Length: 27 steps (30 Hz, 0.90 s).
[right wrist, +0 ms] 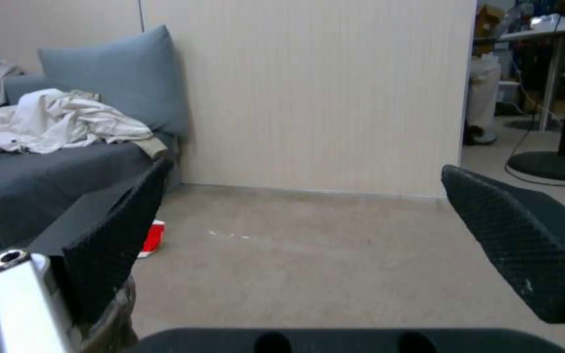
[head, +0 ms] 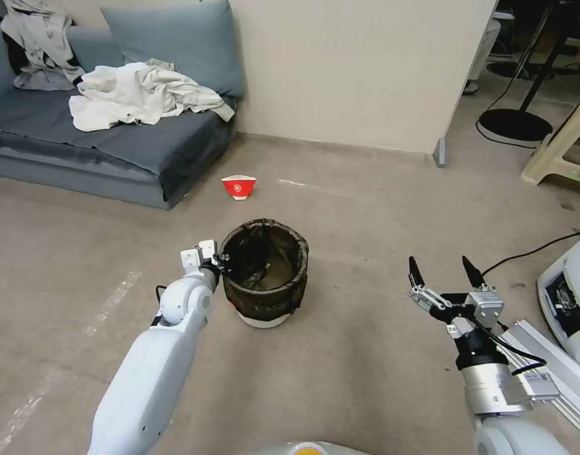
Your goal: Pick up the trash can from the floor.
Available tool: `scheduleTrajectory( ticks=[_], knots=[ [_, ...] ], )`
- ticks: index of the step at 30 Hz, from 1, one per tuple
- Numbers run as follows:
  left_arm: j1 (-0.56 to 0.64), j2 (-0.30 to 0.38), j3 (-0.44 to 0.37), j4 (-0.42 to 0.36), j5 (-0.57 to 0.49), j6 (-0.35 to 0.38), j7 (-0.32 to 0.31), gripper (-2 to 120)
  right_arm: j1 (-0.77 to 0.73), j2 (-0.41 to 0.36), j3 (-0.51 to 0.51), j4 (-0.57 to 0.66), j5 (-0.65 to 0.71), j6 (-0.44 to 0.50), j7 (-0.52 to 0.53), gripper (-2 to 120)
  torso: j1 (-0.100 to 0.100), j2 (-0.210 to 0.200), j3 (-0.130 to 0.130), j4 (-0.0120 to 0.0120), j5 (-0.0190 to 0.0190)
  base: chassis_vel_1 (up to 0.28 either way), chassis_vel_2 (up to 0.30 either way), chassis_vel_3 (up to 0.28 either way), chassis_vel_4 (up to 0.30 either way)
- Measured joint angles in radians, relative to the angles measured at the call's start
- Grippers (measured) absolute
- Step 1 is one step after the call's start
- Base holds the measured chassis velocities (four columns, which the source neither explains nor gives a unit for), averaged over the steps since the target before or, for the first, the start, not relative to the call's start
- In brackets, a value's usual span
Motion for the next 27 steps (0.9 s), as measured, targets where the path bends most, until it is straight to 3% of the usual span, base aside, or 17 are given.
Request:
scheduleTrajectory(
  ticks=[5,7,8,14,21,27],
  knots=[
    [0.023,0.005,-0.021,-0.078,-0.043,0.017,-0.019,6,0.0,-0.001,-0.001,0.0,0.0,0.001,0.0,100,0.0,0.0,0.0,0.0,-0.0001,0.0,0.0,0.0,0.0],
    [0.051,0.017,-0.043,-0.158,-0.096,0.04,-0.034,6,0.0,-0.001,-0.002,0.0,0.0,0.001,0.0,100,0.0,0.0,0.0,0.0001,0.0003,0.0,0.0,0.0,0.0],
    [0.051,0.017,-0.043,-0.158,-0.096,0.04,-0.034,6,0.0,-0.001,-0.002,0.0,0.0,0.001,0.0,100,0.0,0.0,0.0,0.0001,0.0003,0.0,0.0,0.0,0.0],
    [0.136,0.044,-0.089,-0.328,-0.206,0.074,-0.057,6,0.005,0.003,-0.011,0.0,-0.002,0.003,-0.003,100,0.0,0.0,0.0,0.0001,-0.0001,0.0,0.0,0.0,0.0],
    [0.192,0.056,-0.114,-0.416,-0.242,0.091,-0.069,6,0.012,0.003,-0.014,-0.001,-0.002,0.004,-0.003,100,0.0,0.0,0.0,0.0,0.0001,0.0,0.0,0.0,0.0],
    [0.202,0.057,-0.122,-0.439,-0.255,0.097,-0.077,6,0.018,0.002,-0.015,-0.004,-0.001,0.004,-0.004,100,0.0,0.0,0.0,-0.0001,0.0,0.0,0.0,0.0,0.0]
  ],
)
